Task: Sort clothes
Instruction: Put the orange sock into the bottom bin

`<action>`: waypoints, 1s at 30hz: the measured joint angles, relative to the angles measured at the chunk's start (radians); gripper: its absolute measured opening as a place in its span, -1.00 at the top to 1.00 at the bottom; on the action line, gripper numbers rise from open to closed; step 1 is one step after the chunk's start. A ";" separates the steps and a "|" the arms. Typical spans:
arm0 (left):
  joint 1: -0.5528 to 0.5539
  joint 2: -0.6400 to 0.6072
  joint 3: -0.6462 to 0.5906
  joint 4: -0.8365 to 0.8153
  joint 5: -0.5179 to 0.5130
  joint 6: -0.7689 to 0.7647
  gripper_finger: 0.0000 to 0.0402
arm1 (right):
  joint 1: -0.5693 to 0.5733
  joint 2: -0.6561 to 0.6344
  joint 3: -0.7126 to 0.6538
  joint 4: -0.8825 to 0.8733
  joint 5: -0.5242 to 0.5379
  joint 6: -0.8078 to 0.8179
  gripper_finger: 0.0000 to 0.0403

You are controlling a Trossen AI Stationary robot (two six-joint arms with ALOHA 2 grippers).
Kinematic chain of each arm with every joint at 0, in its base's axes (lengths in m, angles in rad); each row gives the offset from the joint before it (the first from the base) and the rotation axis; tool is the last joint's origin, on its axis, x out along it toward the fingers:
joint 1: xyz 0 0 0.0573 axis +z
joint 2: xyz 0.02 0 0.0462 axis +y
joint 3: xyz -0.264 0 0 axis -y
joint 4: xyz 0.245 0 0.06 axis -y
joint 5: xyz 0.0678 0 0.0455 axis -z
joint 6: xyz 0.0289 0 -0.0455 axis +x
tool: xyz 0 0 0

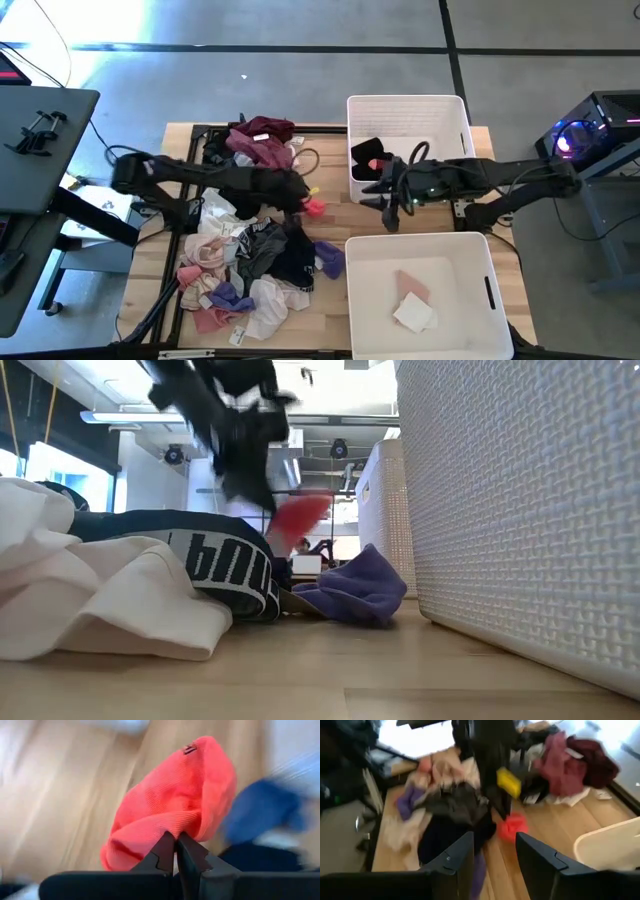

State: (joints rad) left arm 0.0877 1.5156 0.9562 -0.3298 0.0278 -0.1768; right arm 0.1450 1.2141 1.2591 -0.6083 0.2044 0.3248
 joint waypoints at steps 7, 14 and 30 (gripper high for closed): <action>-0.024 -0.152 0.000 0.156 0.068 0.064 1.00 | -0.009 0.114 0.000 0.082 -0.016 -0.136 0.34; -0.038 -0.155 0.002 0.249 0.068 0.018 1.00 | -0.023 0.232 0.000 0.270 -0.048 -0.235 0.34; -0.052 -0.154 0.000 0.362 0.065 -0.053 0.99 | -0.005 0.317 0.000 0.293 0.052 -0.325 0.87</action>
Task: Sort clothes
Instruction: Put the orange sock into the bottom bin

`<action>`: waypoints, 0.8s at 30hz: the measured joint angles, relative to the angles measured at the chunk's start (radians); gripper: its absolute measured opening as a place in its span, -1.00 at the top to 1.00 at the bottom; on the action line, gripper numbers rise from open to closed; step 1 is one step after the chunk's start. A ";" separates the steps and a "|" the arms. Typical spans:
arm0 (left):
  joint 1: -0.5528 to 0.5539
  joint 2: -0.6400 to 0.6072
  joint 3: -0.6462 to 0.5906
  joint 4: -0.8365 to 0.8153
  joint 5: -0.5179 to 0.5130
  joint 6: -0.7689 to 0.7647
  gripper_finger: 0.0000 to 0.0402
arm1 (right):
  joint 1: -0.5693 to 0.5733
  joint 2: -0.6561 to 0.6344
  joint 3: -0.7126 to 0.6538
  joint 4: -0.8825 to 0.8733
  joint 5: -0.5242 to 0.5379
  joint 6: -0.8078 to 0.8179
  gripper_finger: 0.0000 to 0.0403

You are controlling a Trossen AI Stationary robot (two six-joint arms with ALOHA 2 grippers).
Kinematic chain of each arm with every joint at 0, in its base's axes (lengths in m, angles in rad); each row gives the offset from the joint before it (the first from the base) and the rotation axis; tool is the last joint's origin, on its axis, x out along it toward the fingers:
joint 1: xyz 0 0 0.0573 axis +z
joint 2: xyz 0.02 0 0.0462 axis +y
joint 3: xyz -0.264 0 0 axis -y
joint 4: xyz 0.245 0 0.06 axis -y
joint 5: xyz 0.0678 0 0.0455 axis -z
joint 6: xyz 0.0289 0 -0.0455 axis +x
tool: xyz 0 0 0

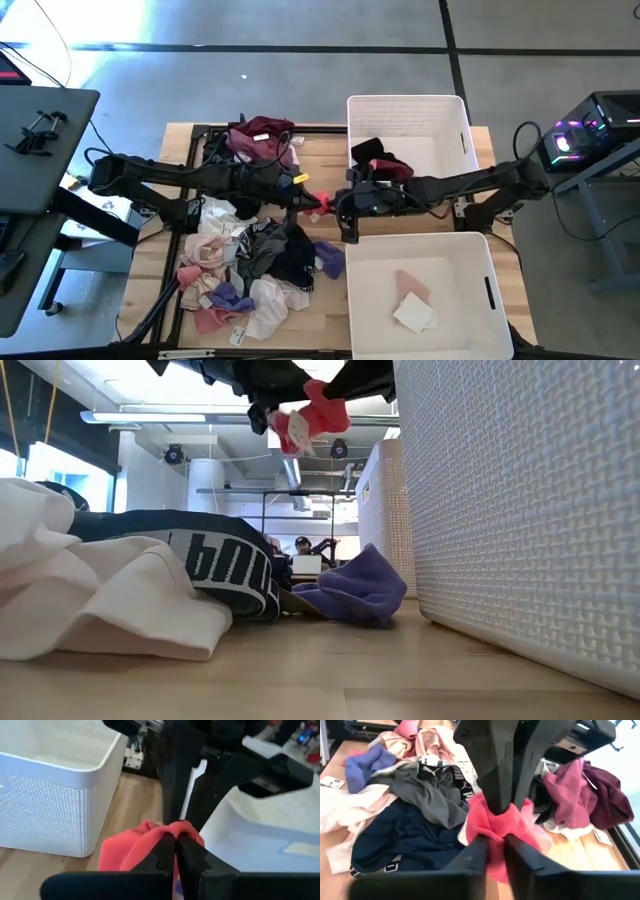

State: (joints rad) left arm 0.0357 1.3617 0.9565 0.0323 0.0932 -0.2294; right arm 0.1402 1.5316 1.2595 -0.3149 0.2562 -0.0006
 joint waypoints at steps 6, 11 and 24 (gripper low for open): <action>0.002 -0.003 0.001 0.048 -0.014 -0.013 0.85 | 0.004 -0.029 0.069 -0.085 0.038 0.054 0.91; 0.001 0.001 0.001 0.036 -0.013 -0.032 0.67 | 0.017 -0.089 0.228 -0.345 -0.105 0.123 0.97; 0.001 0.000 0.000 0.017 -0.014 -0.057 0.58 | 0.285 -0.199 0.307 -0.662 -0.505 0.608 0.98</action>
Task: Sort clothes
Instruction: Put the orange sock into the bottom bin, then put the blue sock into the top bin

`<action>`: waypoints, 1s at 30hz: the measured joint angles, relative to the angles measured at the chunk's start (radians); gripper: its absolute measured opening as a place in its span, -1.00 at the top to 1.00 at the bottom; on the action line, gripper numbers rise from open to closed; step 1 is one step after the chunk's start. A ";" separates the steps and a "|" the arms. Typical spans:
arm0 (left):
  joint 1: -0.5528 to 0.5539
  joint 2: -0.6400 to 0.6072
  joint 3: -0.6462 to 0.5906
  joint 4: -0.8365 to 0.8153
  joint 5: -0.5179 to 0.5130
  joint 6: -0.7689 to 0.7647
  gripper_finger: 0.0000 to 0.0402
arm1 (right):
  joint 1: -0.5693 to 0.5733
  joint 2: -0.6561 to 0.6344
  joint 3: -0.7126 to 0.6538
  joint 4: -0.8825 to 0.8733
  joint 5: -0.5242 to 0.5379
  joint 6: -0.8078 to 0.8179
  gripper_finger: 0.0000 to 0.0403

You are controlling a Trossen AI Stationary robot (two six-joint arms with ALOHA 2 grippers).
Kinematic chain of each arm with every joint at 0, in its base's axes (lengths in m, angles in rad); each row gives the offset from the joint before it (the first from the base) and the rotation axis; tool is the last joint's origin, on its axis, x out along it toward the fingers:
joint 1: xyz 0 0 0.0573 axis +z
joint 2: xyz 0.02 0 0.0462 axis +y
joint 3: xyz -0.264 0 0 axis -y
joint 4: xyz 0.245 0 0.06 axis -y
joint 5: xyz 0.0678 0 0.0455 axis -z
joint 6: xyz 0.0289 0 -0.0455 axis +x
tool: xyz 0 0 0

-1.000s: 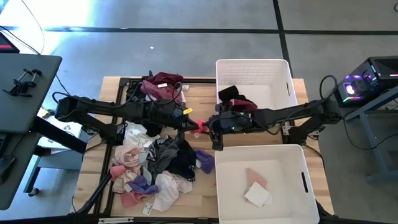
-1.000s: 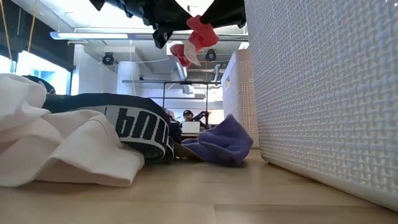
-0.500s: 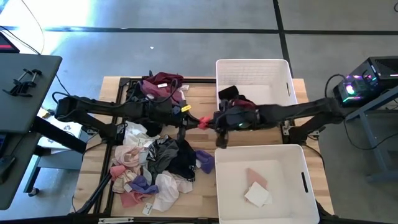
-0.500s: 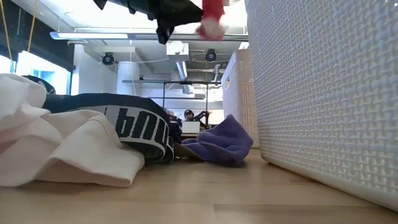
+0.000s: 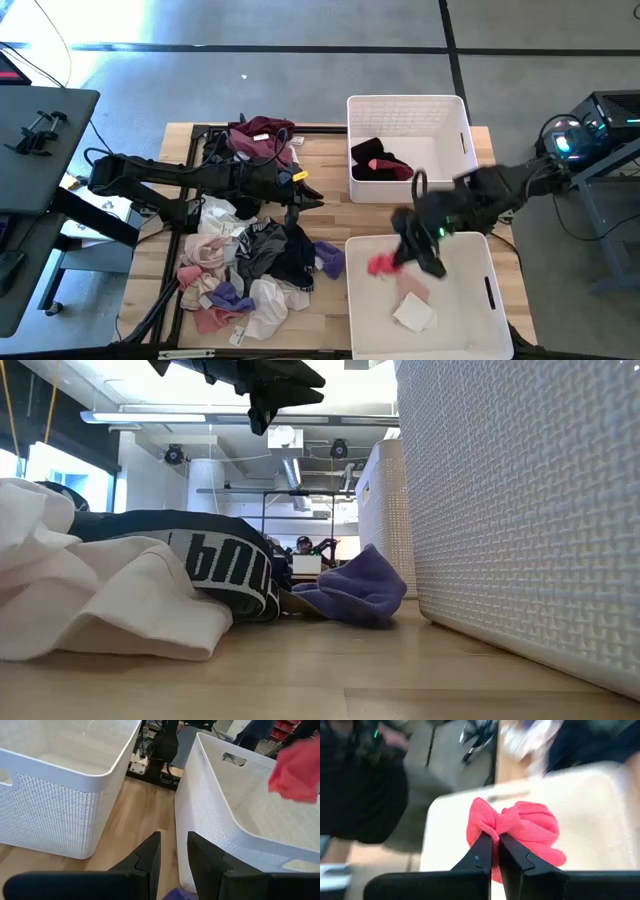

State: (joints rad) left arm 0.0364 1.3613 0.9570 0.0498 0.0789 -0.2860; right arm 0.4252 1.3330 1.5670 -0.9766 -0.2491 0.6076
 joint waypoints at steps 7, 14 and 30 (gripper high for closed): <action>0.000 0.000 0.000 -0.036 -0.007 0.047 0.58 | 0.202 0.001 -0.300 0.264 -0.068 0.296 0.98; 0.000 0.000 0.000 -0.140 -0.007 0.183 0.58 | 0.290 0.002 -0.555 0.411 -0.076 0.555 0.97; -0.060 0.031 -0.001 -0.253 -0.003 0.523 0.45 | 0.232 -0.017 -0.481 0.109 -0.134 0.472 0.32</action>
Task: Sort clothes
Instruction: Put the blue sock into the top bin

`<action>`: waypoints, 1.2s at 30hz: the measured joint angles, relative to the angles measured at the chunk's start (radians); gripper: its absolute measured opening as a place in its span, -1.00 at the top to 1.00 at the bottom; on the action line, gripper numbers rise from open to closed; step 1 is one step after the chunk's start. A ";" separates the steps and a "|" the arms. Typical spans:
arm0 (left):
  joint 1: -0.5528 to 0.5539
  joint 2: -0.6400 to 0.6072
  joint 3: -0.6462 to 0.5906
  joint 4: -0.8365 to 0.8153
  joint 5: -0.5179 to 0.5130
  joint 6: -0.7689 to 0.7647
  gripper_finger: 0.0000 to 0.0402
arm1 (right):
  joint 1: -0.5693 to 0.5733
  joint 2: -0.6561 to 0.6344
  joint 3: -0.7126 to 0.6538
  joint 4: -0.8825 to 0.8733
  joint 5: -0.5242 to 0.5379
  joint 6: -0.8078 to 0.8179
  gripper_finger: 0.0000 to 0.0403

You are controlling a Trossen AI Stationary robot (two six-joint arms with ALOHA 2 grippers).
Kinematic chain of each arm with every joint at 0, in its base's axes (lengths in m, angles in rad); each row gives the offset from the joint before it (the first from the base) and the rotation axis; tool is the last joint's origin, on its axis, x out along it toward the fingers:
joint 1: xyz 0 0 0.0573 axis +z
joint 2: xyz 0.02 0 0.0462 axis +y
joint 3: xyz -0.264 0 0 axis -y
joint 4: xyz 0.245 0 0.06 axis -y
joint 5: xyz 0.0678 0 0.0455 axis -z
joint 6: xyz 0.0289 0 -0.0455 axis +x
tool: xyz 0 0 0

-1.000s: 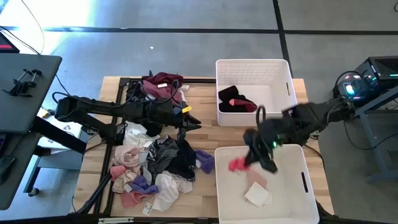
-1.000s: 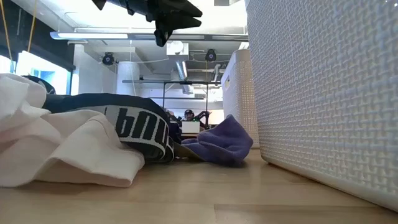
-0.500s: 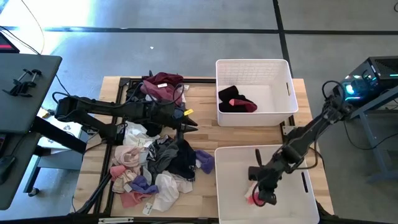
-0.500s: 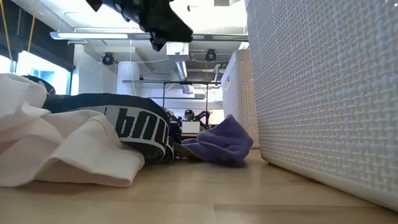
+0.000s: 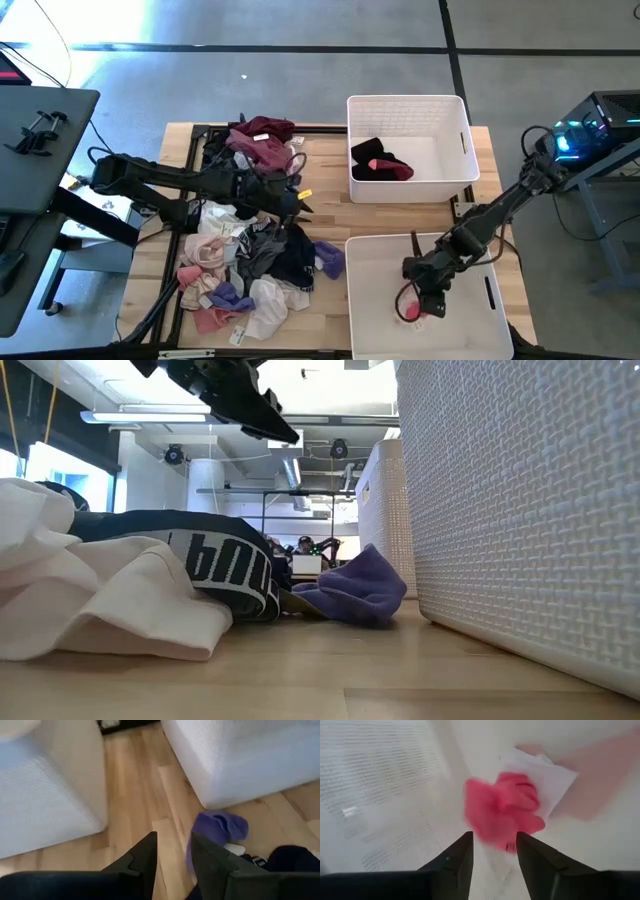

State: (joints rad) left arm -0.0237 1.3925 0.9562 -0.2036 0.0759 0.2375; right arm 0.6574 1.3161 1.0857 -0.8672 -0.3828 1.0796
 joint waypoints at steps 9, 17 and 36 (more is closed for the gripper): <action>-0.027 0.242 0.000 0.238 0.156 -0.076 0.22 | -0.040 -0.071 0.313 -0.413 0.429 -0.118 0.32; -0.084 0.450 0.000 0.378 0.133 -0.101 0.18 | -0.043 -0.119 0.475 -0.481 0.849 -0.120 0.32; -0.081 0.528 0.005 0.205 -0.047 -0.305 0.86 | -0.045 -0.124 0.483 -0.498 0.997 -0.303 0.32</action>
State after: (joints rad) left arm -0.1051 1.9208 0.9609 0.0018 0.0291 -0.0672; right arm 0.6128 1.1923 1.5688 -1.3652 0.6139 0.7770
